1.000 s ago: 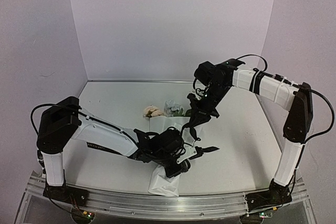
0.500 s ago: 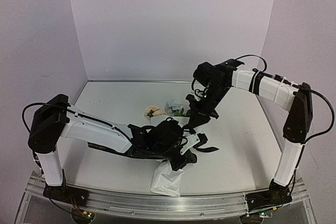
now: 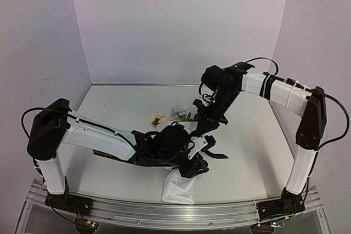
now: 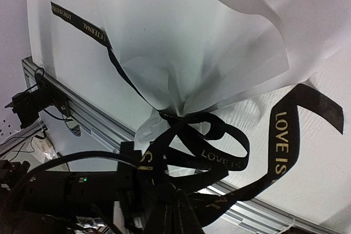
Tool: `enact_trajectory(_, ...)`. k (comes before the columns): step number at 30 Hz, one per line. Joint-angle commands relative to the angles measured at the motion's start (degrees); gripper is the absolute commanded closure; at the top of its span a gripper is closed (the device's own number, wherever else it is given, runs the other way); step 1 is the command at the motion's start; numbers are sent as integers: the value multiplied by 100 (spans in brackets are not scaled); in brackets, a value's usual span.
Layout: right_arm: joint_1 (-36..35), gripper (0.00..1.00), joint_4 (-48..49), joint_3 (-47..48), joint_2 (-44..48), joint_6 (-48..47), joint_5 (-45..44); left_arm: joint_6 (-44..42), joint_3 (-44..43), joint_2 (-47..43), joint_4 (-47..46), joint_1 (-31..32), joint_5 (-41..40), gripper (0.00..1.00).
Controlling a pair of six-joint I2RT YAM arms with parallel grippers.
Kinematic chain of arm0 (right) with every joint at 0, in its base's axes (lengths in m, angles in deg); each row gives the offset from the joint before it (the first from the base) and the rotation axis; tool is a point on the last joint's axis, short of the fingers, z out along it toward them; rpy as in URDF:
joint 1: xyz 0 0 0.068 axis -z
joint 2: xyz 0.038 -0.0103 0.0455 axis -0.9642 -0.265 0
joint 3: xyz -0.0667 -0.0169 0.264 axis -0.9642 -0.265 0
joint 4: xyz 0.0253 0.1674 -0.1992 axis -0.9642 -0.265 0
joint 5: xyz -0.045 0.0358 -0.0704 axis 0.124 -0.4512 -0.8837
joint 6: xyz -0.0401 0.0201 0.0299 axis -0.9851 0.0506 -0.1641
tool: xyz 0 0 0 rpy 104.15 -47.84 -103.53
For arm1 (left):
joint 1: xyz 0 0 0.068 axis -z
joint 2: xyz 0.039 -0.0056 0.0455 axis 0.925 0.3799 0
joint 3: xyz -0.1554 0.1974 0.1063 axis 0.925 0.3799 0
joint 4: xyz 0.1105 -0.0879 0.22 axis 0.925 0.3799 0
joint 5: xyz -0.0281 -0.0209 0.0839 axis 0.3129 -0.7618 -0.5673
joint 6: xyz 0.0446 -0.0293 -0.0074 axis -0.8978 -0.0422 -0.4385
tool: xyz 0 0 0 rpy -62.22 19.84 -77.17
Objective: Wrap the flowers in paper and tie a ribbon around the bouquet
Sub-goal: Cross the half-tied ribbon over the folded bouquet.
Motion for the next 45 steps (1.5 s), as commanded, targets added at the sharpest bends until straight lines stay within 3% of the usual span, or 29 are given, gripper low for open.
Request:
enact_trajectory(1, -85, 100, -144, -94, 149, -148, -70, 196, 423, -1154, -543, -2, -116, 39)
enact_trajectory(4, -166, 100, -149, -181, 214, -206, -165, 374, 854, -1678, -648, -59, -122, 38)
enact_trajectory(10, -332, 100, -273, -254, 407, -387, -312, 473, 1466, -2187, -596, -406, -504, 46)
enact_trajectory(22, -499, 100, -344, -328, 602, -453, -342, -140, 879, -1344, -231, -591, -336, 42)
enact_trajectory(32, -581, 100, -345, -493, 632, -419, -334, -213, 554, -984, -502, -601, -540, 42)
enact_trajectory(35, -624, 100, -347, -579, 659, -403, -333, -209, 507, -910, -552, -602, -520, 49)
enact_trajectory(43, -713, 89, -332, -872, 828, -291, -278, -184, 768, -1094, -608, -557, -326, 93)
enact_trajectory(45, -768, 85, -324, -1001, 872, -264, -238, -207, 884, -1201, -609, -505, -321, 98)
